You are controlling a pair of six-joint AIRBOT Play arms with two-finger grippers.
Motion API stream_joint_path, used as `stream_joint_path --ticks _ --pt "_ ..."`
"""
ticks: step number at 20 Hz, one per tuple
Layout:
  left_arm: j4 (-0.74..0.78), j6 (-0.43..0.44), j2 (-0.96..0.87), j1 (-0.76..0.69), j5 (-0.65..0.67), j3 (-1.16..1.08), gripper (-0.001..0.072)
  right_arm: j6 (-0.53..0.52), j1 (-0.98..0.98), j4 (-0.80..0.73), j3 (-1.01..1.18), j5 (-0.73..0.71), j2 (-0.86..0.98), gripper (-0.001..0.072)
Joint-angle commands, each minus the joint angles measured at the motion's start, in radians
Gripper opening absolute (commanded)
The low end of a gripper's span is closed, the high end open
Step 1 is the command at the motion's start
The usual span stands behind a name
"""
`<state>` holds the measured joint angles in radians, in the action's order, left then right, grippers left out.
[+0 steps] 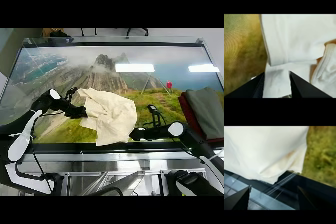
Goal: Fold the shirts.
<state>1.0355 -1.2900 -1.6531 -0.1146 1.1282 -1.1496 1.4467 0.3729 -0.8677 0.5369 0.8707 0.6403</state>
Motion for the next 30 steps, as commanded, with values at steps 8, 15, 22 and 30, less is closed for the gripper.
stream_joint_path --ticks 8,15,22,30 --pt "-0.016 -0.001 -0.003 -0.029 -0.044 0.085 0.0013 -0.169 0.165 0.184 0.049 -0.18 0.239 0.0482" --pt "-0.016 -0.006 0.014 -0.029 0.128 -0.072 0.0011 -0.195 0.132 0.183 0.257 -0.039 0.116 0.0019" --pt "-0.01 -0.069 0.325 0.027 0.209 -0.238 0.0011 -0.233 -0.253 0.173 0.43 -0.043 -0.079 0.0019" --pt "-0.394 -0.058 0.842 0.228 0.19 -0.239 0.0011 -0.514 -0.573 0.818 0.437 -0.024 -0.345 0.002"
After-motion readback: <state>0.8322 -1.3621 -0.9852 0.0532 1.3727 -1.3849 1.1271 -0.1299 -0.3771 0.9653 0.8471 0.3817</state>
